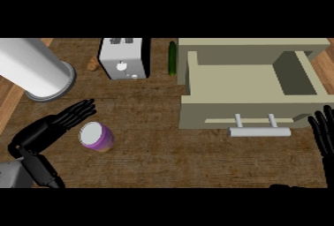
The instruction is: Pick up the can, place it into the drawer and close the drawer
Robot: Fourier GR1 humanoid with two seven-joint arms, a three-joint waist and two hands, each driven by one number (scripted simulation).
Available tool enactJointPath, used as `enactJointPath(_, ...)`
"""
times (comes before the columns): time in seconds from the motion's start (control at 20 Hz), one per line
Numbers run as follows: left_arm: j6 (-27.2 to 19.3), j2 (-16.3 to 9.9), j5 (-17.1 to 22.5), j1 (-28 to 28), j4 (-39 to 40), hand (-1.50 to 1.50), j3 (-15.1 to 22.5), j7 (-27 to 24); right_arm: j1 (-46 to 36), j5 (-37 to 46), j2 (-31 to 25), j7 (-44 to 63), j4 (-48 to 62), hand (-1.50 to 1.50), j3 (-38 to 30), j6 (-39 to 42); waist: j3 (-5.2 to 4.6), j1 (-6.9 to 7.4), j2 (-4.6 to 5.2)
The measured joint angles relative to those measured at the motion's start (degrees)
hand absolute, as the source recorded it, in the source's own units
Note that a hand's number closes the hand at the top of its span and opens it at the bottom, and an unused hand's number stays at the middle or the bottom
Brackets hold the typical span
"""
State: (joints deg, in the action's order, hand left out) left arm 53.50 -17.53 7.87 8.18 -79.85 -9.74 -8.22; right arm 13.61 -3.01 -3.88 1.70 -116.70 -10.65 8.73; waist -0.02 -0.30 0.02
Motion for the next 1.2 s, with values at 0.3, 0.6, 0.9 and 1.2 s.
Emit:
enactJointPath(0.3,-3.3,-0.3,-8.6,1.8,7.7,-1.50,0.7,-8.4,-0.9,0.0,-0.1,0.8,0.3,-1.50,-0.7,0.5,-0.01,-0.04,0.02)
enactJointPath(0.6,-7.1,-2.8,-13.3,3.6,15.5,-1.50,1.8,-15.5,-0.2,1.1,0.9,0.3,-0.2,-1.50,0.0,0.6,-0.01,-0.16,0.06)
enactJointPath(0.9,-10.8,-5.0,-16.6,6.1,23.7,-1.50,4.1,-21.9,-0.4,0.8,0.7,0.4,-0.3,-1.50,-0.3,1.2,-0.05,-0.40,0.12)
enactJointPath(1.2,-14.4,-6.8,-19.1,9.4,32.7,-1.50,6.6,-27.7,-0.7,0.6,0.7,0.9,-1.0,-1.50,-0.6,1.2,-0.07,-0.64,0.20)
